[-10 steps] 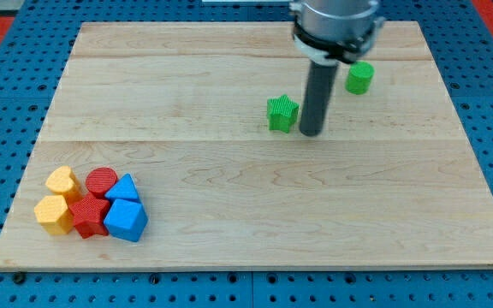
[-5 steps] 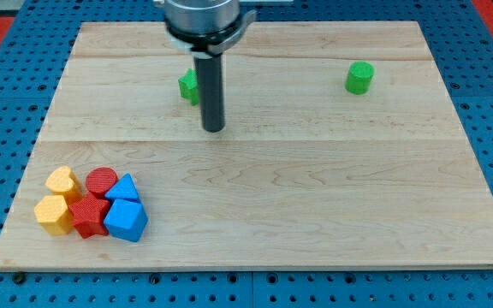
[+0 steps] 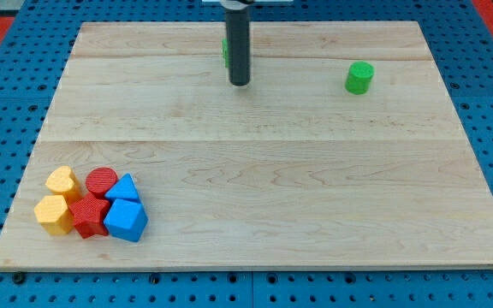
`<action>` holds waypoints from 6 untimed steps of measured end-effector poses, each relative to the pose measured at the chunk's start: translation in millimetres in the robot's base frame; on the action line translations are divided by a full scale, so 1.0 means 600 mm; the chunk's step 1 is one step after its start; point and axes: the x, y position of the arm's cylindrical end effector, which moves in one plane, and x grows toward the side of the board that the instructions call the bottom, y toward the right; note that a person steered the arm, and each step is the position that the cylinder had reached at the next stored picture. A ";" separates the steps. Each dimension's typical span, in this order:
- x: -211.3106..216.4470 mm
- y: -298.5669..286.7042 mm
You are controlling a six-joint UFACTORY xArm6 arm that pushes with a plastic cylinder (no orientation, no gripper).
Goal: Drag the green star towards the top center of the board
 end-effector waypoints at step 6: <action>-0.091 -0.103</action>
